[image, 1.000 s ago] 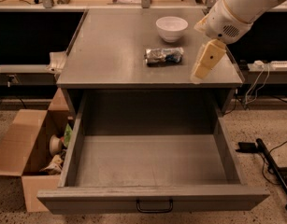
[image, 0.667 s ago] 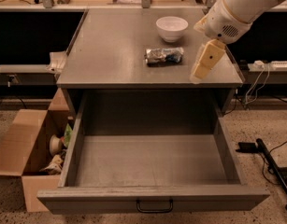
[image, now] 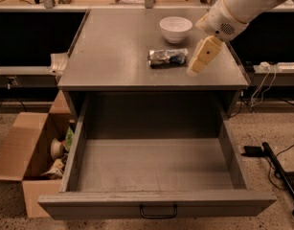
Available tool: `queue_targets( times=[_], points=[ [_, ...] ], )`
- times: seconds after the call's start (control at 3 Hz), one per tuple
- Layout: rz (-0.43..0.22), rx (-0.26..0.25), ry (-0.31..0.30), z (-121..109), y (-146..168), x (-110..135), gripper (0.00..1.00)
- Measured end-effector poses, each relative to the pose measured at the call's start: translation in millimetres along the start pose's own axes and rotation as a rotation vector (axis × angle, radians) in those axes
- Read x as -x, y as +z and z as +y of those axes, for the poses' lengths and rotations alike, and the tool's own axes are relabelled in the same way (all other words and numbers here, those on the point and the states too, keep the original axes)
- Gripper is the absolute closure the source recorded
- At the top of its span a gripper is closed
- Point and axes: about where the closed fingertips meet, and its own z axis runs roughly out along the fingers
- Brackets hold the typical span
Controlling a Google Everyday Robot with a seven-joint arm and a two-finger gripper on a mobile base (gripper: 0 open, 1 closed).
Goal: Place redbull can into top drawer
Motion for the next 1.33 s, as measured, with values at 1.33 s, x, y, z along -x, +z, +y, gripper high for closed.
queue_targets(
  times=[1.33],
  points=[
    [-0.156,0.012,0.103,-56.3,79.0,24.4,0.00]
  ],
)
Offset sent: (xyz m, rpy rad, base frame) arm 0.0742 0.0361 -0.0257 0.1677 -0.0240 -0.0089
